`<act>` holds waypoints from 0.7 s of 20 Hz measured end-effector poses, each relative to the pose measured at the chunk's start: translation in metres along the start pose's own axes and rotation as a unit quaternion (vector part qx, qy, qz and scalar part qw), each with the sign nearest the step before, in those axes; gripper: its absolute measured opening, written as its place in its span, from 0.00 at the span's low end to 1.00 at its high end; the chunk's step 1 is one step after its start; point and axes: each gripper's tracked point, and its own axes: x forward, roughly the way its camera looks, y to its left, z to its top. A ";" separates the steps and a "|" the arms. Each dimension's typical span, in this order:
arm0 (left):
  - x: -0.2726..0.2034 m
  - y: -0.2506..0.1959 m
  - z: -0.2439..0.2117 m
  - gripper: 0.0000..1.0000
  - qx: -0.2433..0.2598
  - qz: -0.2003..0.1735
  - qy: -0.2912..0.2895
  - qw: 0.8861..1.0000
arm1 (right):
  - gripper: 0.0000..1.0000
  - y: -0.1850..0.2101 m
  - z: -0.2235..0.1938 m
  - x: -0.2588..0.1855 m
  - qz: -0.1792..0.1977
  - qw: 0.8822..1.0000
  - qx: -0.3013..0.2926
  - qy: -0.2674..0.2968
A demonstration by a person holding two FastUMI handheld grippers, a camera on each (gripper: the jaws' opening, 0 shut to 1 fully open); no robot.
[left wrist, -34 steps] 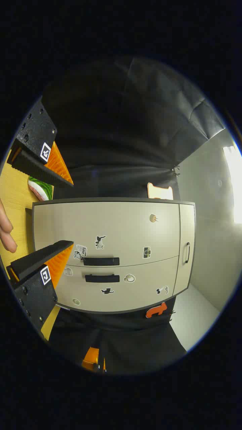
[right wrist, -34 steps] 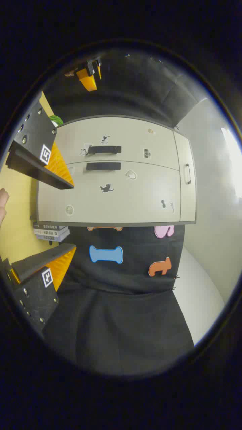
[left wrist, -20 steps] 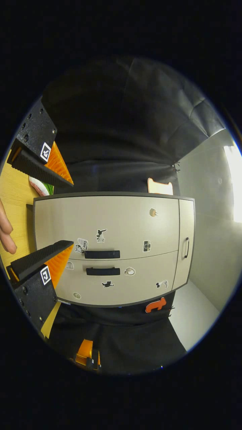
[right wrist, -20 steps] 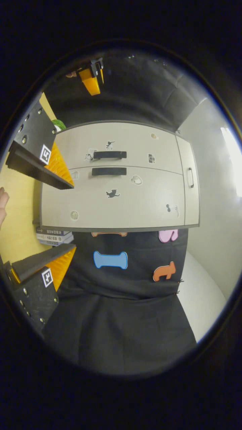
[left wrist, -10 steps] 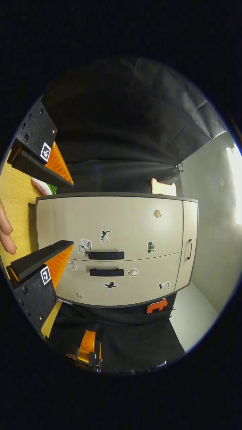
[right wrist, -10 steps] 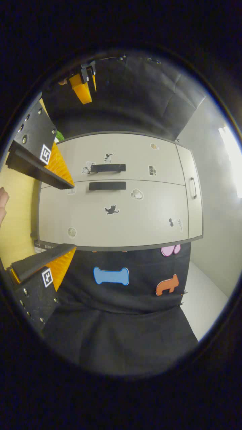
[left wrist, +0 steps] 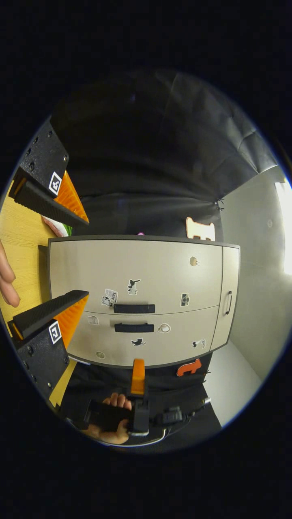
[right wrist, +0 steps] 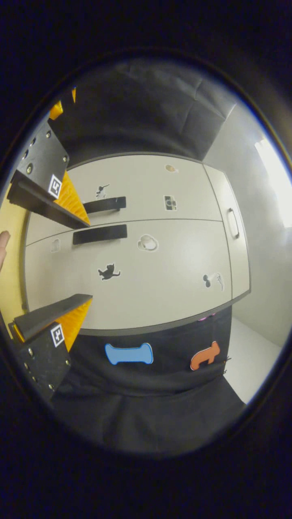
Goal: Open the right door of the double-door shoe cabinet with the right hand, and open the left door with the left hand.
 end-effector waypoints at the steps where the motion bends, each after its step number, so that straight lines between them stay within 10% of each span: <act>1: -0.004 0.003 -0.002 0.96 0.002 0.000 -0.002 1.000 | 0.94 0.000 -0.001 0.012 -0.005 1.000 -0.023 0.003; 14: -0.036 0.043 -0.025 0.96 0.000 0.019 -0.005 1.000 | 0.96 0.060 -0.016 0.096 -0.012 0.993 -0.116 0.015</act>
